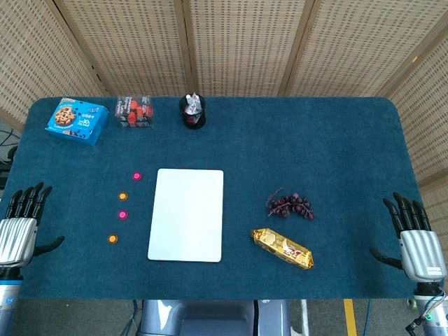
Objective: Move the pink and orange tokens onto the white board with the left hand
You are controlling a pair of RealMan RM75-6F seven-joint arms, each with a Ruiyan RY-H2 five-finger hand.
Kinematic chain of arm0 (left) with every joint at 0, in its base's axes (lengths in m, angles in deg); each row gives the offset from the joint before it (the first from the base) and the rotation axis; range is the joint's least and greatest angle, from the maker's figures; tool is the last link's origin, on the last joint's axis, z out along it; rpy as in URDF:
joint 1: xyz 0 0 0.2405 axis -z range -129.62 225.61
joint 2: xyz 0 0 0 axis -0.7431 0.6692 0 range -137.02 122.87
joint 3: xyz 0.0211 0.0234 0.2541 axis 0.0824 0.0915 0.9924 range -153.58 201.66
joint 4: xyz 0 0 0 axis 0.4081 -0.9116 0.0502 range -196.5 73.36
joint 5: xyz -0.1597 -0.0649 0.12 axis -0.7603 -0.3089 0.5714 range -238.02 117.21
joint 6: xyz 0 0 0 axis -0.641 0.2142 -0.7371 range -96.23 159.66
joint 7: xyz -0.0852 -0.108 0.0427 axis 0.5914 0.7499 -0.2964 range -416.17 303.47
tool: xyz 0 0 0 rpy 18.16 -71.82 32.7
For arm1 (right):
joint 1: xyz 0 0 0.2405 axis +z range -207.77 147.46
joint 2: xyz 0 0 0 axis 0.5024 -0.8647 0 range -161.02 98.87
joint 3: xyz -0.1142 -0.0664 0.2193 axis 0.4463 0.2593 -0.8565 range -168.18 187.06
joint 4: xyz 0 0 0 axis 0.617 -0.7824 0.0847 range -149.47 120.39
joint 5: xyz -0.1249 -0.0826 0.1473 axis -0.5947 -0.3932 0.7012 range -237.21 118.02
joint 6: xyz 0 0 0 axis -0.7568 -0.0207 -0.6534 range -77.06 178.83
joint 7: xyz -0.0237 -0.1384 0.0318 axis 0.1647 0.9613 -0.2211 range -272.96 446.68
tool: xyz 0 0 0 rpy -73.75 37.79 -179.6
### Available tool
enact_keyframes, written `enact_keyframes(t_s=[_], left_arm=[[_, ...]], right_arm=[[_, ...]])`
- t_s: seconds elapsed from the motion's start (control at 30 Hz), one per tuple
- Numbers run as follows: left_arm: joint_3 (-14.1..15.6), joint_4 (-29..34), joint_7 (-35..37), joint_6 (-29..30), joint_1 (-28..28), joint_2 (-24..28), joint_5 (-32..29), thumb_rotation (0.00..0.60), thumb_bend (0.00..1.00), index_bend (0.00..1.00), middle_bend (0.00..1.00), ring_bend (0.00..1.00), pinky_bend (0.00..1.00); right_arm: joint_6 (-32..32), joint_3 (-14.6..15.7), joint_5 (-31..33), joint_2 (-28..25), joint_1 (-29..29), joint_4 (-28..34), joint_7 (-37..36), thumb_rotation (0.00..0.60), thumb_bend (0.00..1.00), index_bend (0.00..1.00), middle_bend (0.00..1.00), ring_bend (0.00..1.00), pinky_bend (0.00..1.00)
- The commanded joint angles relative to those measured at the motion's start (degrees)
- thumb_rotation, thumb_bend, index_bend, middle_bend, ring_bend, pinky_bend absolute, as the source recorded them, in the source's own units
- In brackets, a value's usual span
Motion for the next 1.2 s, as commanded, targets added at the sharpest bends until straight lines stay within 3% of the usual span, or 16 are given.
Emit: enact_keyframes(t_s=[0.03,0.23,0.4,0.5,0.57,0.77,1.2], left_arm=[[-0.20,0.07,0.41,-0.17,-0.34,0.32,0.51,0.600,0.00,0.00,0.00,0.00,0.00],[-0.64,-0.07,2.24,-2.20,-0.22,0.91,1.96,0.600,0.00,0.00,0.00,0.00,0.00],[-2.10,-1.82,4.98,-10.61,4.21,0.45,2.02,0.600,0.06,0.00,0.00,0.00,0.00],[-3.29,-4.39,4.55,-18.08,8.39,-0.97,0.88,0.600,0.11,0.12,0.00,0.00,0.00],[-4.26,-7.02,3.48,-22.46,10.66,-2.95,-1.03,0.600,0.15,0.27,0.00,0.00,0.00],[-5.66,-13.66,2.36,-31.38,15.07,-8.29,-4.79,0.600,0.22,0.36,0.00,0.00,0.00],[-6.22,-17.89,-2.03,-35.60,17.87,-13.64,-7.46,0.600,0.24,0.40,0.00,0.00,0.00]], right_arm=[[0.42,-0.10,-0.20,0.31,-0.14,-0.25,0.21,0.600,0.00,0.00,0.00,0.00,0.00],[0.25,0.03,-0.22,0.26,-0.20,-0.22,-0.59,0.600,0.00,0.00,0.00,0.00,0.00],[-0.41,0.04,0.25,0.06,-0.11,0.08,-0.99,0.600,0.00,0.00,0.00,0.00,0.00],[-0.73,0.05,0.47,-0.08,-0.07,0.24,-1.25,0.600,0.00,0.00,0.00,0.00,0.00],[-1.08,0.06,0.70,-0.19,-0.01,0.38,-1.36,0.600,0.00,0.00,0.00,0.00,0.00],[-1.89,0.04,1.37,-0.54,0.09,0.81,-1.78,0.600,0.00,0.00,0.00,0.00,0.00],[-2.69,0.06,1.90,-0.91,0.20,1.28,-2.06,0.600,0.00,0.00,0.00,0.00,0.00]])
